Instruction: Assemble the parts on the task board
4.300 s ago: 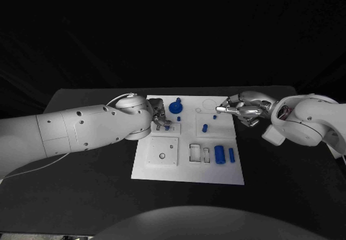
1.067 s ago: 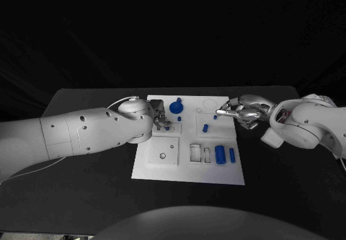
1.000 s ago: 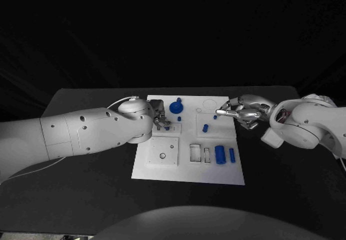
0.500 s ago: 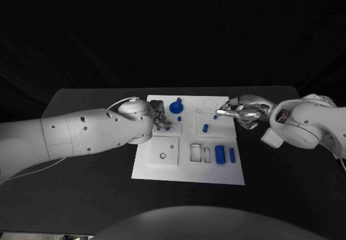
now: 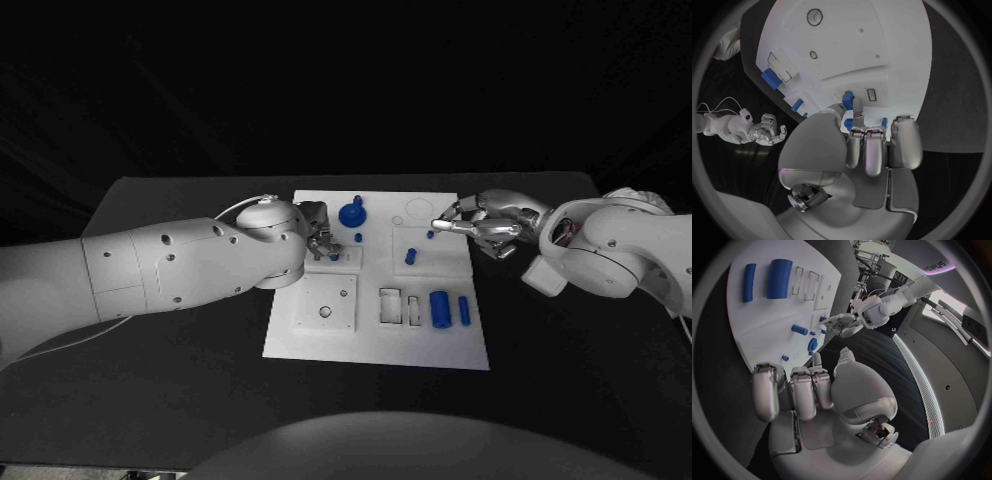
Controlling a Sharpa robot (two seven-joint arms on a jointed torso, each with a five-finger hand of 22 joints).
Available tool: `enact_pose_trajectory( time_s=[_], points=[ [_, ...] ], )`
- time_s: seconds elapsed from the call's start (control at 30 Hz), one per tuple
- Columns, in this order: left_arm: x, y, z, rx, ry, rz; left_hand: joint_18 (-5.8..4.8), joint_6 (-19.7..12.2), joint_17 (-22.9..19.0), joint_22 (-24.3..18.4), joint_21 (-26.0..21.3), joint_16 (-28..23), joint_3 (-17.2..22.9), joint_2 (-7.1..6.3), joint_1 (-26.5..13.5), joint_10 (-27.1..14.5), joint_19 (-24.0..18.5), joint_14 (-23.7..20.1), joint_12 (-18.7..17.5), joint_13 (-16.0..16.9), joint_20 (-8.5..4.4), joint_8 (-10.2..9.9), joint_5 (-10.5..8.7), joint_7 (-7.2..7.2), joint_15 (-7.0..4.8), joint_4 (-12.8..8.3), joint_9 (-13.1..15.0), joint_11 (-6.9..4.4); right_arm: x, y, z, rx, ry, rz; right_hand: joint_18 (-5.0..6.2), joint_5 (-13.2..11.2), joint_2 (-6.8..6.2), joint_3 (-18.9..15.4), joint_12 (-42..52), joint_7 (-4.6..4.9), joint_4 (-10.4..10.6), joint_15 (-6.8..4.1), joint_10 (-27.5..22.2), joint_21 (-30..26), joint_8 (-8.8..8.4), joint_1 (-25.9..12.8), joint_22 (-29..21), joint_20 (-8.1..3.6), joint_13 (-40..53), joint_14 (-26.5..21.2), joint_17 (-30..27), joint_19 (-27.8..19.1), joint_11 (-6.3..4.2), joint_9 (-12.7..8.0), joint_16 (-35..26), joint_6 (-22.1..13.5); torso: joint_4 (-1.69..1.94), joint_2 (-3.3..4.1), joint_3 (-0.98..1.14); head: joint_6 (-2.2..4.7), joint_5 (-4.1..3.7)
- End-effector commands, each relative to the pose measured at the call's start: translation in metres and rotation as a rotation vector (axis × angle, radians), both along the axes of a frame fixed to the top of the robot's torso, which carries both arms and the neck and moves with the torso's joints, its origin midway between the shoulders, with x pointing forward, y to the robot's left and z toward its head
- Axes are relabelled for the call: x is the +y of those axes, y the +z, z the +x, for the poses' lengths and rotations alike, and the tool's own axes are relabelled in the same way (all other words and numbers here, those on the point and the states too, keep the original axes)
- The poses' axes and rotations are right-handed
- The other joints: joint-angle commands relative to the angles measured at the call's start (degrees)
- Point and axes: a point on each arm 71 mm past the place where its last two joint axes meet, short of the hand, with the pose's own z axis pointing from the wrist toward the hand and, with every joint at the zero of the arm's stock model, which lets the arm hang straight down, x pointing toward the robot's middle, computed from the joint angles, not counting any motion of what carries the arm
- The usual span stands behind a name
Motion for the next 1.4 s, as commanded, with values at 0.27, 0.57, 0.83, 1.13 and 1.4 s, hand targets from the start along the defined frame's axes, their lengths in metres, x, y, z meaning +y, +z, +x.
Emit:
enact_pose_trajectory(
  time_s=[0.27, 0.57, 0.83, 1.13, 1.4],
  points=[
    [-0.0019, -0.0033, -0.0015, 0.025, -0.01, -0.006, -0.78, -0.3, 15.07, 0.15, -0.43, 0.14, -0.48, 0.21, -2.41, 6.33, 0.23, 5.94, 0.0, 15.08, 0.11, -0.22, -6.75, -0.07, 0.07, 0.44, 0.68, -0.02, 0.001, -0.0003, -0.0004, -0.004, 0.013, 0.001, 0.86, 0.28, 0.06, 0.03, -0.3, 0.3, -0.26, 0.02, 6.26, -0.35, 0.23, 0.83, 11.66, -0.14, 6.16, 5.57, 15.09, -0.41, -0.66, 0.09, 0.2, -0.35, -0.03, -0.04, 0.01, 0.0, 0.04],
    [-0.0033, -0.0042, -0.0019, 0.028, -0.011, -0.012, -0.77, -0.94, 15.07, 0.2, -0.58, 0.14, -1.69, 0.24, -4.09, 6.33, 0.25, 5.94, 0.0, 15.08, 0.26, -0.86, -9.94, 0.29, 0.26, 0.7, 0.87, 0.26, 0.0006, -0.0007, -0.0003, -0.004, 0.012, 0.002, 0.86, 0.28, 0.06, 0.03, -0.3, 0.3, -0.26, 0.02, 6.26, -0.35, 0.23, 0.83, 11.66, -0.14, 6.16, 5.57, 15.09, -0.41, -0.66, 0.09, 0.2, -0.35, -0.03, -0.01, 0.01, 0.0, -0.03],
    [-0.0031, -0.0047, -0.0012, 0.028, -0.008, -0.012, -0.78, -1.79, 15.07, 0.27, -0.68, 0.14, -2.97, 0.36, -5.57, 6.33, 0.27, 5.94, 0.0, 15.08, 0.53, -1.5, -11.51, 0.76, 0.59, 0.82, 0.94, 0.67, -0.0001, -0.0009, -0.0006, -0.004, 0.011, 0.002, 0.85, 0.29, 0.04, 0.03, -0.3, 0.31, -0.27, 0.02, 6.26, -0.33, 0.22, 0.87, 11.67, -0.13, 6.16, 5.57, 15.09, -0.37, -0.65, 0.1, 0.2, -0.38, 0.02, 0.02, 0.04, 0.0, -0.1],
    [-0.003, -0.0052, -0.0008, 0.03, -0.005, -0.008, -0.78, -2.28, 15.07, 0.43, -0.8, 0.14, -6.45, 0.18, -9.98, 6.33, 0.32, 5.94, 0.0, 15.08, 0.95, -2.08, -15.46, 1.26, 1.02, 1.02, 1.13, 1.14, -0.0008, -0.0009, -0.0006, -0.004, 0.01, 0.002, 0.85, 0.26, 0.04, 0.0, -0.3, 0.33, -0.2, 0.03, 6.26, -0.33, 0.23, 0.82, 11.68, -0.13, 6.16, 5.57, 15.09, -0.36, -0.64, 0.11, 0.2, -0.39, 0.05, 0.0, 0.03, 0.0, 0.02],
    [-0.0026, -0.0053, -0.0006, 0.024, 0.003, -0.006, -0.75, -2.62, 15.07, 0.5, -0.88, 0.14, -8.34, 0.05, -12.28, 6.33, 0.35, 5.94, 0.0, 15.08, 1.08, -2.38, -17.58, 1.33, 1.1, 1.01, 1.28, 1.22, -0.0013, -0.0009, -0.0006, -0.004, 0.01, 0.002, 0.85, 0.25, 0.04, -0.01, -0.3, 0.34, -0.17, 0.03, 6.26, -0.33, 0.23, 0.79, 11.67, -0.13, 6.16, 5.57, 15.09, -0.36, -0.63, 0.11, 0.2, -0.4, 0.01, -0.01, 0.01, 0.0, 0.18]
  ],
)
